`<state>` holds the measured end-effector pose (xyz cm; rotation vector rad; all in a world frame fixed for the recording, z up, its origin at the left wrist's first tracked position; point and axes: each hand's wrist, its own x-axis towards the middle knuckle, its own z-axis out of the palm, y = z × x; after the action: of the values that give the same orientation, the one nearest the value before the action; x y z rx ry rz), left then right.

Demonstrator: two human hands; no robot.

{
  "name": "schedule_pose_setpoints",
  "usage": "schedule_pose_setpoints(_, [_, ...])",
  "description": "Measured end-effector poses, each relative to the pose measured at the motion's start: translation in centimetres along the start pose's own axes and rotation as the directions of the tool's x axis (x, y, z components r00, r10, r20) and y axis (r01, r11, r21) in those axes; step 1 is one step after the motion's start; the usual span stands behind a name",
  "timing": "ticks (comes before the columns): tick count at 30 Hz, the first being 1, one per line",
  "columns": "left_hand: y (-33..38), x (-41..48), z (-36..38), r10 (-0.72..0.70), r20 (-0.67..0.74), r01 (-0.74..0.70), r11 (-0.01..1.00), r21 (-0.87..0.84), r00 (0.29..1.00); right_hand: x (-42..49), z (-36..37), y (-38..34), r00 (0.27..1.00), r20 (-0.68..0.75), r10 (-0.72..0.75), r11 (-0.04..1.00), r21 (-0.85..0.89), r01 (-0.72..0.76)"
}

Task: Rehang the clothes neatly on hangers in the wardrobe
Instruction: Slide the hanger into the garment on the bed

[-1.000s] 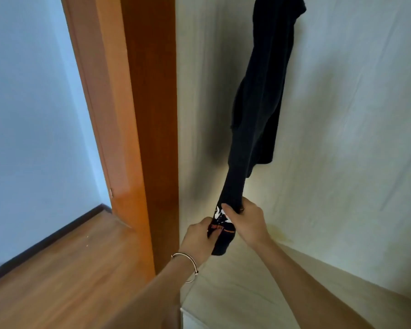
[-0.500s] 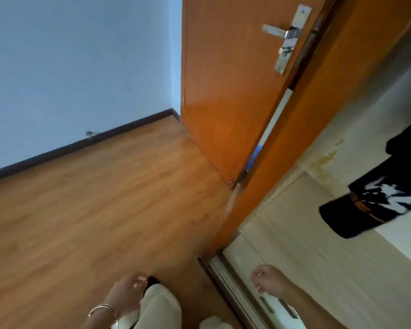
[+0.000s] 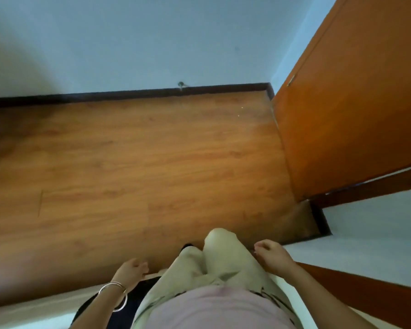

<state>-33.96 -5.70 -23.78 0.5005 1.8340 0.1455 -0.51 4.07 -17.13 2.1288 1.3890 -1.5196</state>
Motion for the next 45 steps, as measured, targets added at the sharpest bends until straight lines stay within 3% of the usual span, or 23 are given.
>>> schedule_pose_setpoints(4, [1.6,1.4,-0.8,-0.118,-0.05,0.095,0.94,-0.327,0.992,4.5,-2.2,-4.4,0.997,0.079,0.008,0.985,-0.174,0.006])
schedule_pose_setpoints(9, [2.7,3.1,-0.5,-0.315,0.017,0.271,0.787,-0.555,0.949,11.2,-5.9,-11.1,0.984,0.171,0.05,0.95,-0.311,0.006])
schedule_pose_setpoints(13, [6.6,3.2,-0.7,-0.405,-0.018,0.246,0.589,-0.77,0.914,16.3,-9.1,-17.9,0.981,0.189,-0.036,0.904,-0.412,0.113])
schedule_pose_setpoints(19, [10.0,1.8,-1.5,-0.475,-0.229,0.056,0.513,-0.857,0.849,22.3,-9.8,-27.4,0.971,0.234,-0.043,0.753,-0.632,0.186])
schedule_pose_setpoints(25, [7.1,0.6,-0.4,-0.64,0.006,0.095,0.105,-0.99,0.768,23.7,-2.9,-37.6,0.942,0.335,0.012,0.635,-0.73,0.251])
schedule_pose_setpoints(30, [3.7,2.0,-2.5,-0.685,0.154,0.048,-0.172,-0.984,0.712,22.3,7.6,-47.5,0.88,0.466,-0.094,0.546,-0.715,0.437])
schedule_pose_setpoints(34, [-0.1,3.5,-8.1,-0.645,0.189,0.056,-0.221,-0.974,0.741,19.1,16.9,-55.5,0.823,0.532,-0.201,0.534,-0.645,0.547])
schedule_pose_setpoints(39, [-5.2,4.1,-18.9,-0.674,0.06,-0.105,-0.201,-0.974,0.736,14.0,26.8,-62.8,0.745,0.608,-0.274,0.492,-0.577,0.652])
schedule_pose_setpoints(42, [-8.1,3.5,-25.7,-0.713,-0.028,-0.224,-0.183,-0.957,0.701,12.0,31.5,-65.0,0.727,0.641,-0.245,0.422,-0.605,0.675])
schedule_pose_setpoints(45, [-11.0,3.2,-30.2,-0.723,-0.08,-0.302,-0.184,-0.935,0.686,11.3,35.6,-66.6,0.76,0.629,-0.166,0.324,-0.693,0.644])
